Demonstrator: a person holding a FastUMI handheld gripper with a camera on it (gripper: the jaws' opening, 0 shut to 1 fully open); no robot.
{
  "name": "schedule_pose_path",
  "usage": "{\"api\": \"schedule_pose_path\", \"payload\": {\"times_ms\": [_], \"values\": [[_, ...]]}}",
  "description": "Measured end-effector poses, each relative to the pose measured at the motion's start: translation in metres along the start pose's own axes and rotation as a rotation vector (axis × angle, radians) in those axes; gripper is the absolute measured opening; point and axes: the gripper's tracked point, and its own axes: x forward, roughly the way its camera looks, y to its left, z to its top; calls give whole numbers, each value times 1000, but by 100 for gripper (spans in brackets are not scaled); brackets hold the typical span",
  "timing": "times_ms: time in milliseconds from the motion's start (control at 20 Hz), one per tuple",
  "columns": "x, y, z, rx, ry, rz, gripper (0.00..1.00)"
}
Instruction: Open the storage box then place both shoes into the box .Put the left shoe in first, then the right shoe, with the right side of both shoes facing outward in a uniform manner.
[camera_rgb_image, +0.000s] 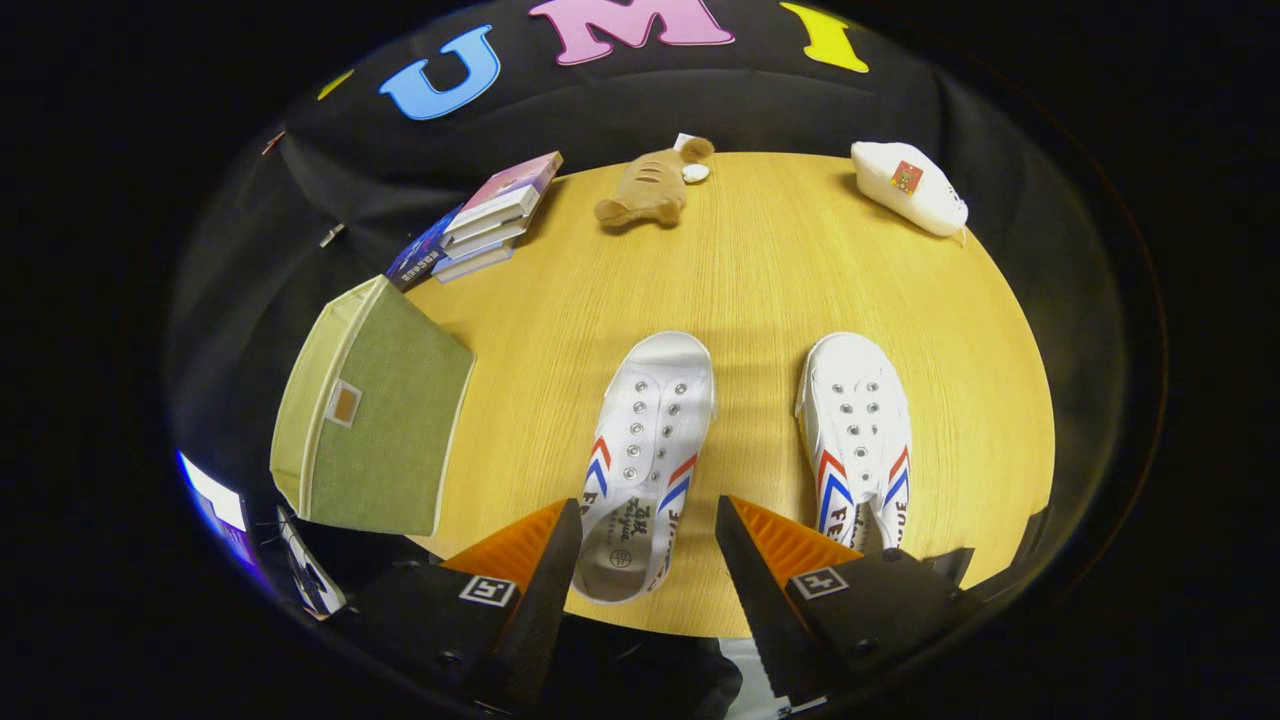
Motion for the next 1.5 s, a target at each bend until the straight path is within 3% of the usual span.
{"api": "schedule_pose_path", "payload": {"times_ms": [350, 600, 750, 800, 900, 950, 1100, 1500], "values": [[26, -5, -6, -36, 44, -35, 83], [59, -15, -6, 9, 97, -75, 80], [73, -11, -9, 45, 147, -52, 67], [76, -19, -12, 23, 163, -92, 59], [73, -21, -13, 55, 196, -96, 23], [73, -22, -14, 84, 211, -94, 13], [67, -18, -10, 163, 195, -65, 6], [39, -10, 7, 232, 97, -7, 6]]}}
